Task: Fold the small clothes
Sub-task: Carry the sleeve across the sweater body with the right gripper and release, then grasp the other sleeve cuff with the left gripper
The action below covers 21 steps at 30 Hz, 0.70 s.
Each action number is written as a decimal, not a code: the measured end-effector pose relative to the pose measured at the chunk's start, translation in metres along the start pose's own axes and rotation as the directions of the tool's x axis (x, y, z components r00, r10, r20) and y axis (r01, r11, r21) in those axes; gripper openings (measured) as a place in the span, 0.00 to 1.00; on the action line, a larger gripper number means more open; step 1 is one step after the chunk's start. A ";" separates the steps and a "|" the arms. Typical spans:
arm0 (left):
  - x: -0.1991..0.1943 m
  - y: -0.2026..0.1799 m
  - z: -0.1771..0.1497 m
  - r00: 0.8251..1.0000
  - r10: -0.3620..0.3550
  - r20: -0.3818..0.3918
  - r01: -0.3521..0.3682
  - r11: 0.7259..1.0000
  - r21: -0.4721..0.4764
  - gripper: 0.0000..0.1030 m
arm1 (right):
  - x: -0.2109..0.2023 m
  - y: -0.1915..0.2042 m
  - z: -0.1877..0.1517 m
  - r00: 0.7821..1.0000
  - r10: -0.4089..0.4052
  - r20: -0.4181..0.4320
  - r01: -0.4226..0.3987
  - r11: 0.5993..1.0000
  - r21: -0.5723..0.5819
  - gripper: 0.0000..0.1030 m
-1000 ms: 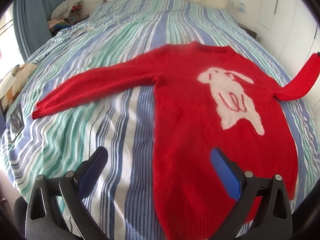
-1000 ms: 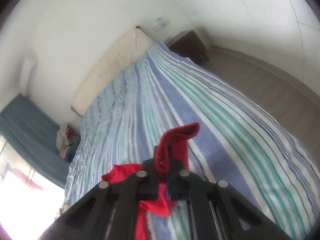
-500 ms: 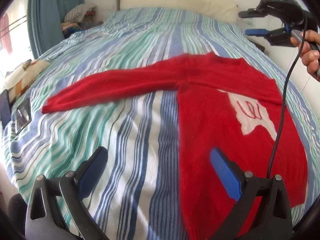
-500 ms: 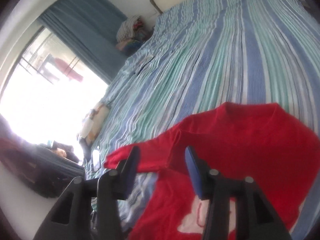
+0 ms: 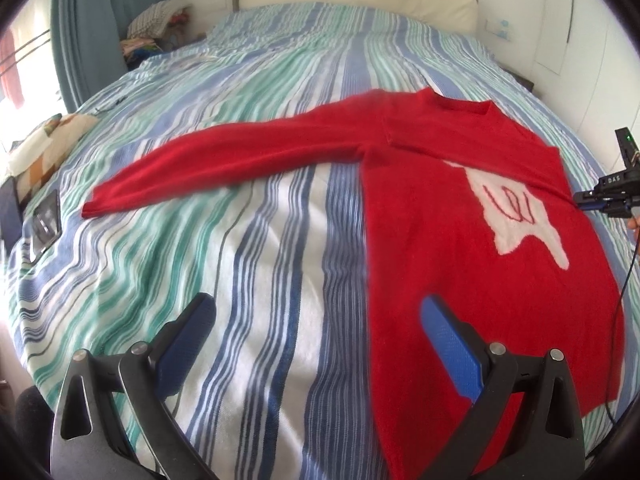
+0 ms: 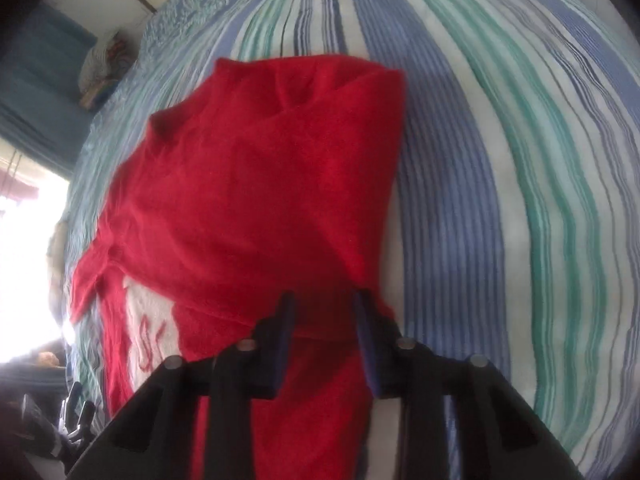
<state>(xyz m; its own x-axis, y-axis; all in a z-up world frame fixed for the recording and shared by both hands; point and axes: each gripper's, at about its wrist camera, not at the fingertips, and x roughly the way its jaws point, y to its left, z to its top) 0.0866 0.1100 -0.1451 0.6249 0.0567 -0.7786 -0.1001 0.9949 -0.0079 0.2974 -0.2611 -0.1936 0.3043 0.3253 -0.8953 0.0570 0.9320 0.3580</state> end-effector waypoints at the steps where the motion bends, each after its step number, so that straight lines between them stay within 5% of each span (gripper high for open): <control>1: -0.001 0.000 -0.001 1.000 -0.001 0.000 0.001 1.000 0.003 0.99 | -0.010 -0.008 -0.006 0.999 -0.007 0.032 0.006 1.000 0.014 0.19; 6: 0.003 -0.003 -0.002 0.999 -0.041 -0.027 0.041 0.999 0.001 0.99 | -0.075 0.005 -0.059 0.994 0.036 0.104 -0.026 0.995 -0.100 0.28; 11: 0.009 -0.021 -0.014 0.984 -0.119 -0.129 0.127 0.990 0.053 0.99 | -0.087 0.037 -0.158 0.975 0.223 -0.019 -0.222 0.954 -0.203 0.31; 15: 0.005 -0.027 -0.018 0.968 -0.164 -0.190 0.179 0.982 0.065 0.99 | -0.046 0.031 -0.234 0.984 0.082 -0.158 -0.115 0.971 -0.211 0.33; 19: -0.019 0.004 0.017 0.960 -0.247 -0.129 0.247 0.969 -0.015 0.99 | -0.072 0.035 -0.252 0.998 0.041 -0.039 -0.048 0.977 -0.208 0.36; 21: -0.025 0.031 0.047 0.967 -0.238 -0.092 0.235 0.971 -0.045 0.99 | -0.086 0.044 -0.249 0.999 0.037 0.026 -0.030 0.973 -0.227 0.45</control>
<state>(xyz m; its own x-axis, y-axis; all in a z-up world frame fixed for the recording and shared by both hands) 0.1041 0.1437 -0.0969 0.5564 -0.1897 -0.8089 0.0150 0.9757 -0.2184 0.0367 -0.2080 -0.1664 0.3310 0.3551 -0.8742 -0.1696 0.9338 0.3151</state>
